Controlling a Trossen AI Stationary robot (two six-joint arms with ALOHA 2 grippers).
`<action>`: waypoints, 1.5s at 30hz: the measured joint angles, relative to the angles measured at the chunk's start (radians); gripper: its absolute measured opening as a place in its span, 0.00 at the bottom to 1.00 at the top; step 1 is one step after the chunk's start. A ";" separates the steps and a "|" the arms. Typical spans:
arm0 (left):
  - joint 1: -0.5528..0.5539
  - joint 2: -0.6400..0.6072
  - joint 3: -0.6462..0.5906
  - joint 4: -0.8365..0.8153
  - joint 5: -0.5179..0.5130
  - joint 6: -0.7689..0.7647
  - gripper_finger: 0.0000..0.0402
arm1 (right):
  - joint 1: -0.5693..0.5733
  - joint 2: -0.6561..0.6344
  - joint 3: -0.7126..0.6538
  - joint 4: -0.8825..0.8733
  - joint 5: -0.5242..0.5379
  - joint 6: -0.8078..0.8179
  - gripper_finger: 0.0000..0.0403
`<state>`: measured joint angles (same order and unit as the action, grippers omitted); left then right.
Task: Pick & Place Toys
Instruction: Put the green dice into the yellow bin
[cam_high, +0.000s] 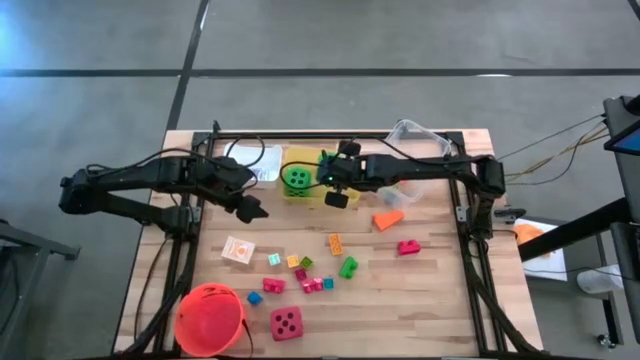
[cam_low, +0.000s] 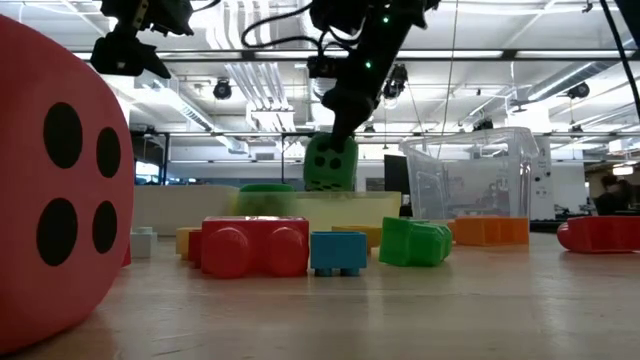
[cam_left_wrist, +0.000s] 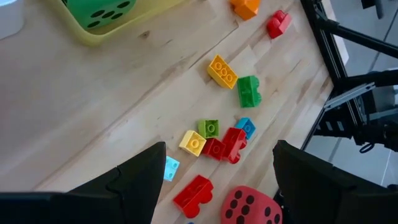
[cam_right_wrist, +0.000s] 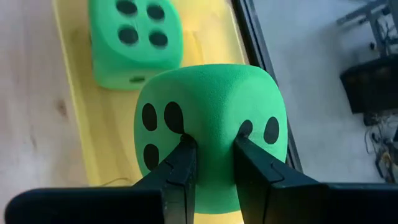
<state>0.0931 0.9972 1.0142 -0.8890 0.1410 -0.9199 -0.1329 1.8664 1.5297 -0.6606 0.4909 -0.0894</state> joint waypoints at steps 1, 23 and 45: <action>0.000 0.000 0.000 -0.001 0.000 0.002 0.71 | 0.001 0.000 0.001 0.009 0.000 -0.005 0.16; 0.000 0.000 -0.001 0.001 -0.004 0.003 0.71 | 0.001 0.000 -0.017 0.044 -0.044 0.006 0.14; 0.000 0.000 -0.001 0.006 -0.004 -0.001 0.71 | -0.009 0.051 -0.075 0.133 -0.073 -0.030 0.11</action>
<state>0.0932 0.9973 1.0134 -0.8829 0.1371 -0.9207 -0.1421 1.9177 1.4550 -0.5275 0.4182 -0.1195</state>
